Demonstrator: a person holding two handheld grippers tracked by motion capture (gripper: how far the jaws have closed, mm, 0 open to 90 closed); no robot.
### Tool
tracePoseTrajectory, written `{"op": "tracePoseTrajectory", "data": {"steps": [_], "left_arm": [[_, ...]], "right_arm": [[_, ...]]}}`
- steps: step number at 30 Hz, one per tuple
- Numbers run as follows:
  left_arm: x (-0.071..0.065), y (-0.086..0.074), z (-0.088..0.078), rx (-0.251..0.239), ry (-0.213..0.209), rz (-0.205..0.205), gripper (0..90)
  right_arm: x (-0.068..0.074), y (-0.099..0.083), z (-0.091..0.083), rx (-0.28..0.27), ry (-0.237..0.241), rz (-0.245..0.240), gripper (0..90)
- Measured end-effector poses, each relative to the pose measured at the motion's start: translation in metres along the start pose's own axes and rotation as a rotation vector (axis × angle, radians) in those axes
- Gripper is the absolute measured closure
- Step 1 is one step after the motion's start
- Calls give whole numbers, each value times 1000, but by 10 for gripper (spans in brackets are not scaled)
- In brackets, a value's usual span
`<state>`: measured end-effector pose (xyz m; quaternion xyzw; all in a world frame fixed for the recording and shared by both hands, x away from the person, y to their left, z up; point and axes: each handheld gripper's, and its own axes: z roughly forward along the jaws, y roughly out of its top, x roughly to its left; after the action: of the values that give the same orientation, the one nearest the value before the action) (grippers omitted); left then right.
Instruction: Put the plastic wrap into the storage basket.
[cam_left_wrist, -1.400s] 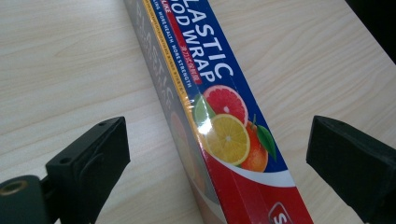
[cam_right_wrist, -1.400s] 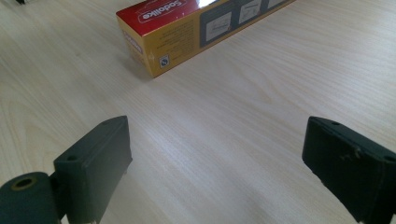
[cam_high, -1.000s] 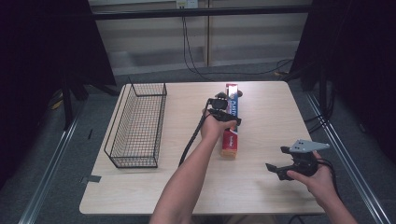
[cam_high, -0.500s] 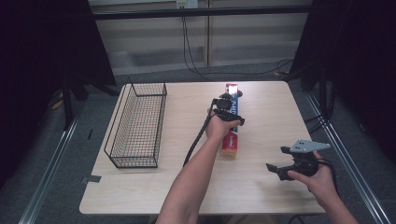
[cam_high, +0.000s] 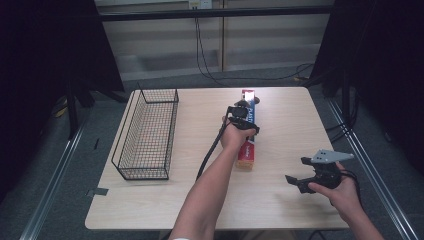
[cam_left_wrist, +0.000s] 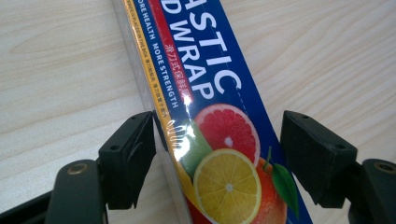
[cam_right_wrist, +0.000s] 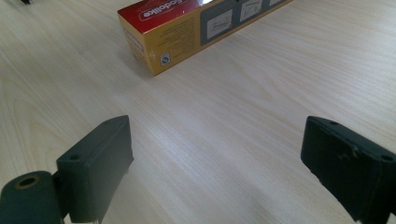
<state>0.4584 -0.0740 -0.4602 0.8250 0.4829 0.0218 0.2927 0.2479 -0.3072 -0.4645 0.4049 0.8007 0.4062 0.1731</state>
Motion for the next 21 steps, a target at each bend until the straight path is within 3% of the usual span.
{"op": "tracePoseTrajectory", "data": {"steps": [6, 10, 14, 21], "left_arm": [[-1, -1, -2, 6, 11, -37, 307], [3, -3, -8, 36, 8, -60, 350], [6, -5, -16, 74, 28, -9, 380], [10, -10, -26, 132, 52, 20, 401]], "right_arm": [[0, 0, -1, -2, -6, 5, 89], [0, 1, 0, -4, -5, 4, 90], [-2, 1, 0, -7, -6, 6, 90], [-2, 2, 0, -8, -2, 4, 90]]}}
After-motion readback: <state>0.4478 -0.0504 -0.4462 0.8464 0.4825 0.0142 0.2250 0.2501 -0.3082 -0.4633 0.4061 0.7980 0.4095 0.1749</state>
